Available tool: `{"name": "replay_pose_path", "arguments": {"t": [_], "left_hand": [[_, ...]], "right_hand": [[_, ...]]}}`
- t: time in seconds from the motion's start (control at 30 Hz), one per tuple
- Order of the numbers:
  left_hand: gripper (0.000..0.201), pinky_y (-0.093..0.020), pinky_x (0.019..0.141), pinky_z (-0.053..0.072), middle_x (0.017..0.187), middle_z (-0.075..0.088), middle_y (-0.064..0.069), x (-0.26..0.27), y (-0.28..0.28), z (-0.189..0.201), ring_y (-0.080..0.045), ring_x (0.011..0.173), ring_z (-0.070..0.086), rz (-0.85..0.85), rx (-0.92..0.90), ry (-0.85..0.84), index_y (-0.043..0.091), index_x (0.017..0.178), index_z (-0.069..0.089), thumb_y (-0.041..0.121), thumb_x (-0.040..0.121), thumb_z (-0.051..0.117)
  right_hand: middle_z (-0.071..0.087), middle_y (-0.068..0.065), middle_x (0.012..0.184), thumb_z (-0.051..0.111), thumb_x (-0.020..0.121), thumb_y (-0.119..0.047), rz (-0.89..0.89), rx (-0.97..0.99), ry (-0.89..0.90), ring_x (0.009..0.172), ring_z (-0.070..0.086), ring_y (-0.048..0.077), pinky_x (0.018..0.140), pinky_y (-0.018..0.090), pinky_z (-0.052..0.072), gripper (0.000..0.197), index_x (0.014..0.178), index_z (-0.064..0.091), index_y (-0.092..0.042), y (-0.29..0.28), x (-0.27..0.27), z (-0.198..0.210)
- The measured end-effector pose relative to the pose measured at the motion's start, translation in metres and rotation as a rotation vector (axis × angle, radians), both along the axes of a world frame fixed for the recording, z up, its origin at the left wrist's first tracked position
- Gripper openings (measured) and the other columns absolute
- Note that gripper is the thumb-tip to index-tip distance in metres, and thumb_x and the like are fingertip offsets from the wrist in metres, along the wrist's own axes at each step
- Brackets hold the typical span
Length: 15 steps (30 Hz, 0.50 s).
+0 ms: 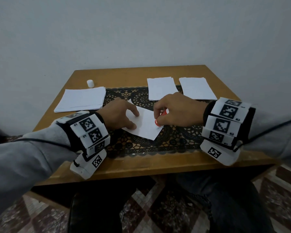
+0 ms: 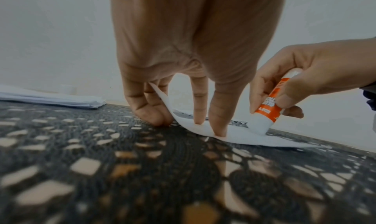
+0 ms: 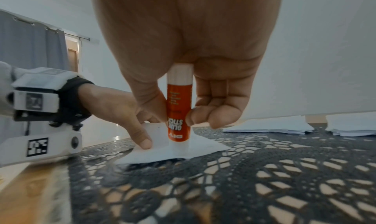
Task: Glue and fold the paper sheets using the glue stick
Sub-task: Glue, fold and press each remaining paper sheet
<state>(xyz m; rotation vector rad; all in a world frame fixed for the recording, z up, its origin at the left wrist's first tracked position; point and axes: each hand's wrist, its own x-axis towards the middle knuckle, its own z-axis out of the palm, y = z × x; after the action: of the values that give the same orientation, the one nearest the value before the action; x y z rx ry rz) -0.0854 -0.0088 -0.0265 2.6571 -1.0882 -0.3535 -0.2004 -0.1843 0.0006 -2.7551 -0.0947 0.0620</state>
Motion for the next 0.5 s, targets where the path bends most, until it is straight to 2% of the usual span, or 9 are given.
{"name": "replay_pose_path", "arguments": {"t": [0.1, 0.23, 0.33, 0.4, 0.47, 0.5], "left_hand": [[0.042, -0.043, 0.107, 0.035, 0.133, 0.054, 0.001, 0.000, 0.000, 0.000, -0.020, 0.126, 0.040, 0.002, 0.007, 0.001, 0.035, 0.113, 0.065, 0.036, 0.074, 0.079], [0.041, -0.043, 0.106, 0.036, 0.133, 0.055, 0.001, -0.001, -0.002, 0.001, -0.021, 0.124, 0.042, 0.000, 0.023, 0.001, 0.033, 0.113, 0.065, 0.035, 0.074, 0.079], [0.041, -0.041, 0.106, 0.037, 0.133, 0.054, 0.001, -0.002, -0.002, 0.001, -0.020, 0.123, 0.042, 0.006, 0.036, 0.008, 0.034, 0.113, 0.065, 0.035, 0.075, 0.079], [0.037, -0.035, 0.103, 0.038, 0.131, 0.054, 0.001, -0.002, 0.000, 0.002, -0.019, 0.121, 0.043, 0.011, 0.031, -0.004, 0.032, 0.114, 0.066, 0.032, 0.079, 0.076], [0.029, -0.030, 0.098, 0.039, 0.129, 0.055, -0.001, 0.000, 0.003, 0.005, -0.020, 0.118, 0.047, 0.034, -0.005, -0.022, 0.026, 0.113, 0.068, 0.024, 0.084, 0.071], [0.026, -0.028, 0.096, 0.039, 0.129, 0.056, -0.001, 0.001, 0.005, 0.006, -0.019, 0.116, 0.049, 0.049, -0.032, -0.020, 0.024, 0.111, 0.069, 0.021, 0.086, 0.068]], "right_hand": [[0.065, -0.009, 0.089, 0.069, 0.082, -0.029, 0.049, 0.030, 0.035, 0.085, 0.059, 0.009, 0.065, 0.024, 0.042, 0.008, 0.083, 0.072, -0.022, 0.009, -0.007, 0.001], [0.066, -0.007, 0.094, 0.067, 0.084, -0.031, 0.105, 0.025, 0.081, 0.090, 0.058, 0.010, 0.076, 0.029, 0.048, 0.010, 0.084, 0.073, -0.024, 0.020, -0.011, 0.001], [0.067, -0.006, 0.094, 0.065, 0.086, -0.030, 0.124, 0.038, 0.114, 0.089, 0.059, 0.010, 0.076, 0.027, 0.048, 0.011, 0.088, 0.074, -0.023, 0.021, -0.011, 0.003], [0.069, -0.003, 0.088, 0.063, 0.089, -0.025, 0.122, 0.114, 0.158, 0.078, 0.061, 0.008, 0.069, 0.024, 0.049, 0.012, 0.094, 0.072, -0.019, 0.016, -0.012, 0.009], [0.069, 0.003, 0.078, 0.062, 0.091, -0.017, 0.097, 0.255, 0.191, 0.064, 0.061, 0.011, 0.065, 0.029, 0.051, 0.015, 0.105, 0.068, -0.013, 0.006, -0.012, 0.019], [0.068, 0.005, 0.079, 0.061, 0.092, -0.013, 0.091, 0.283, 0.179, 0.065, 0.060, 0.013, 0.066, 0.032, 0.051, 0.019, 0.110, 0.066, -0.012, 0.000, -0.012, 0.025]]}}
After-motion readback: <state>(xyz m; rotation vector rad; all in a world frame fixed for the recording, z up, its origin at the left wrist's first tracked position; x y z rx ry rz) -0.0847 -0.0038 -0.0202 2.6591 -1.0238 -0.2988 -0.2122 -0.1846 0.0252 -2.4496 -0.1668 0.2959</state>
